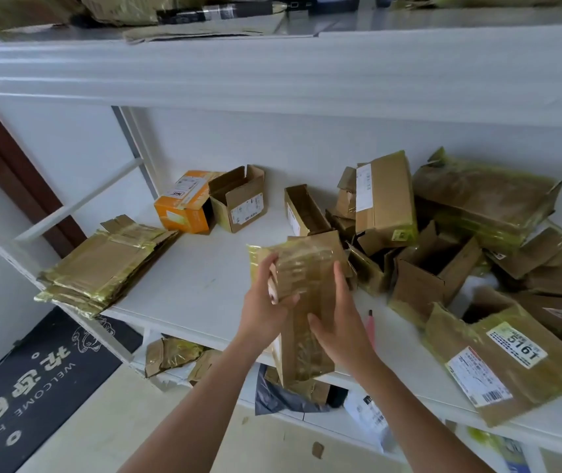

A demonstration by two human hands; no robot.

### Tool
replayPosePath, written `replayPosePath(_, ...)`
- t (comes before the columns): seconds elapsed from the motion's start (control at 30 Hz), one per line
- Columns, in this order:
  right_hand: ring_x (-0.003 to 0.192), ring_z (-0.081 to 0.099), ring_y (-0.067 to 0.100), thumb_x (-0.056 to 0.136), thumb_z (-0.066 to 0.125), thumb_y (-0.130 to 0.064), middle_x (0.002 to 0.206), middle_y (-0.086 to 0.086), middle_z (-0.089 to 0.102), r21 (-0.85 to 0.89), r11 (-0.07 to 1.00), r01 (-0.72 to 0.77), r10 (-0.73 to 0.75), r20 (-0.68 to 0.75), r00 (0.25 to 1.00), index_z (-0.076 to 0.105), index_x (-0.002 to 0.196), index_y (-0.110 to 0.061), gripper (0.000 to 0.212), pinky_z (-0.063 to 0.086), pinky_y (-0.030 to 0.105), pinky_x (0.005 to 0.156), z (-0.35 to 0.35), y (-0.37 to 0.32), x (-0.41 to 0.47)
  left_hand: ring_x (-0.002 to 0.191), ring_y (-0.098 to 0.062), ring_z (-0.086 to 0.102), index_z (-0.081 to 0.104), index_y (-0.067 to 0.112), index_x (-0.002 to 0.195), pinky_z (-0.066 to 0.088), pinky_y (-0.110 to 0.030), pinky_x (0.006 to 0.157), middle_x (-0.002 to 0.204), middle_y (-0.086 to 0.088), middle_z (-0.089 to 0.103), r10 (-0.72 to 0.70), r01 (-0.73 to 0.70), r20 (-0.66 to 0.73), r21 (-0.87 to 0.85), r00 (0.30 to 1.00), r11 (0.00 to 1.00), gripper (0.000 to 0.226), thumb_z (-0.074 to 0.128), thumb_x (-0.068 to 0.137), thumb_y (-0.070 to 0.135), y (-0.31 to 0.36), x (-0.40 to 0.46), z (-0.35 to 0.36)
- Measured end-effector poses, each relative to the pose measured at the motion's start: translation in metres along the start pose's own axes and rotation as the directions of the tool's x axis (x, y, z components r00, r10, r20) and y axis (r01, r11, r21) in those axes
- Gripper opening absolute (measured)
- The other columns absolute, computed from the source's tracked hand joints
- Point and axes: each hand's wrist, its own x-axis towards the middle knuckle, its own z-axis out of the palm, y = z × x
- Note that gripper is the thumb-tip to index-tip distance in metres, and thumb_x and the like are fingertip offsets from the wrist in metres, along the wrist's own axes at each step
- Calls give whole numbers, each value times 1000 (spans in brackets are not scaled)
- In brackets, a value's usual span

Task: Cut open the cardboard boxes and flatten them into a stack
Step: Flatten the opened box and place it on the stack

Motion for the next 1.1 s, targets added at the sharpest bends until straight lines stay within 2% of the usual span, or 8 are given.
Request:
replayPosePath(0.13,131,29,-5,91,65,-36,157,3,27,-7,1000,19,-20,-93,995,2,154,-27,89,22,-3,95,-6,-3,7,121,-7,55,33,46,139,54,-45,96,114,21,62,26,-29,31,88,999,996,70,67,91,9,-3,-1,4)
replayPosePath(0.2,125,33,-7,89,66,-42,156,7,30,-21,999,44,-47,-127,991,1,155,-27,94,29,4,93,-8,-5,9,124,-13,57,35,43,141,54,-43,97,111,21,62,30,-33,35,116,999,993,69,69,91,9,-2,1,3)
replayPosePath(0.27,127,45,11,87,67,-45,152,11,34,-67,996,61,-71,-153,986,6,155,-31,92,37,17,88,-7,-6,12,122,-15,60,37,40,142,54,-40,96,108,22,62,42,-47,38,127,998,991,67,69,90,10,0,2,1)
replayPosePath(0.37,124,53,27,87,70,-41,146,15,38,-103,994,39,-54,-144,988,16,155,-29,87,40,23,85,-4,-10,20,117,-18,63,39,34,143,55,-43,94,109,18,64,57,-60,24,150,998,987,65,69,90,10,0,0,-2)
replayPosePath(0.57,125,54,26,84,76,-33,145,13,43,-129,991,33,-52,-148,988,22,153,-25,87,43,23,88,-2,-8,27,111,-20,66,44,29,139,57,-48,90,111,7,70,71,-69,-9,140,997,988,61,69,89,7,-3,1,0)
replayPosePath(0.83,128,50,20,85,76,-23,147,7,42,-118,992,55,-69,-125,990,25,149,-25,82,41,20,91,-5,-9,29,107,-18,67,46,26,137,58,-33,83,104,10,66,76,-81,39,140,996,987,58,70,88,6,-2,4,-4)
replayPosePath(0.97,123,53,19,81,80,-25,142,5,48,-91,995,46,-58,-138,989,27,147,-27,85,49,29,94,-6,-7,31,95,-9,67,47,33,127,53,-12,68,97,16,67,74,-80,51,120,996,990,57,72,86,3,-5,7,-4)
replayPosePath(1.1,122,53,17,78,81,-29,139,2,50,-57,998,25,-32,-116,993,24,147,-35,89,51,37,97,-10,-6,34,90,-4,68,48,36,125,57,-19,67,93,17,68,63,-68,52,103,997,992,59,74,84,3,-5,10,-2)
